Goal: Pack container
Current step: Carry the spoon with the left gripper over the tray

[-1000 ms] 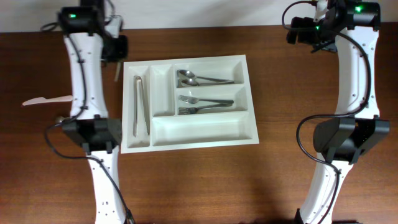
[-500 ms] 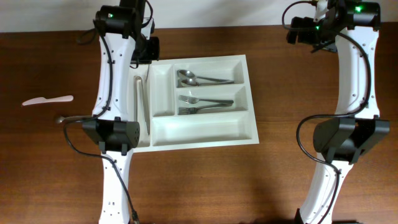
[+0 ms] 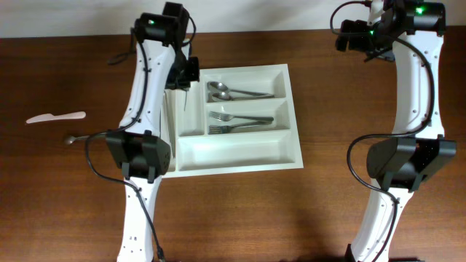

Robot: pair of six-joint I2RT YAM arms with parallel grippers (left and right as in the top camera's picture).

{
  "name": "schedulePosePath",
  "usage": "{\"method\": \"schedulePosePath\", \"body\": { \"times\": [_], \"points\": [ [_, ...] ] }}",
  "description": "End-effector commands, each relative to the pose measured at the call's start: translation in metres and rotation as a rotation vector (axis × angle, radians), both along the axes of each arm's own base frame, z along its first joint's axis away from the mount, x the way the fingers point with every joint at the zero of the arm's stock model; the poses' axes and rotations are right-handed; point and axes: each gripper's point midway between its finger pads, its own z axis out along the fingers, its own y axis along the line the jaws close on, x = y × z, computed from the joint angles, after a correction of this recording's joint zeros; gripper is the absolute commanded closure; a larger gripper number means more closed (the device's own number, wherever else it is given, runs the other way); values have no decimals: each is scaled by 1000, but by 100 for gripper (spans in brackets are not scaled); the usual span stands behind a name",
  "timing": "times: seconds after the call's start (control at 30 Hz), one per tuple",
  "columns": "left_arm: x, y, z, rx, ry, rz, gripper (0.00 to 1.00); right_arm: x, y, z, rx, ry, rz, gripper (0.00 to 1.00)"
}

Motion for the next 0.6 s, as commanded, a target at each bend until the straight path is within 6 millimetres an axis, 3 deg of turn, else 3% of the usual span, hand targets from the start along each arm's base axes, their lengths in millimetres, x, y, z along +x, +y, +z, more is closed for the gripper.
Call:
{"method": "schedulePosePath", "body": {
  "times": [0.0, 0.33, 0.57],
  "points": [
    [-4, -10, -3, -5, 9, -58, 98, 0, -2, -4, -1, 9, -8, 1],
    [-27, -62, -3, 23, -34, -748, 99, 0, -2, -4, -1, 9, -8, 1],
    [-48, -107, -3, -59, -66, -1076, 98, 0, -2, -4, -1, 9, -8, 1]
  ]
}}
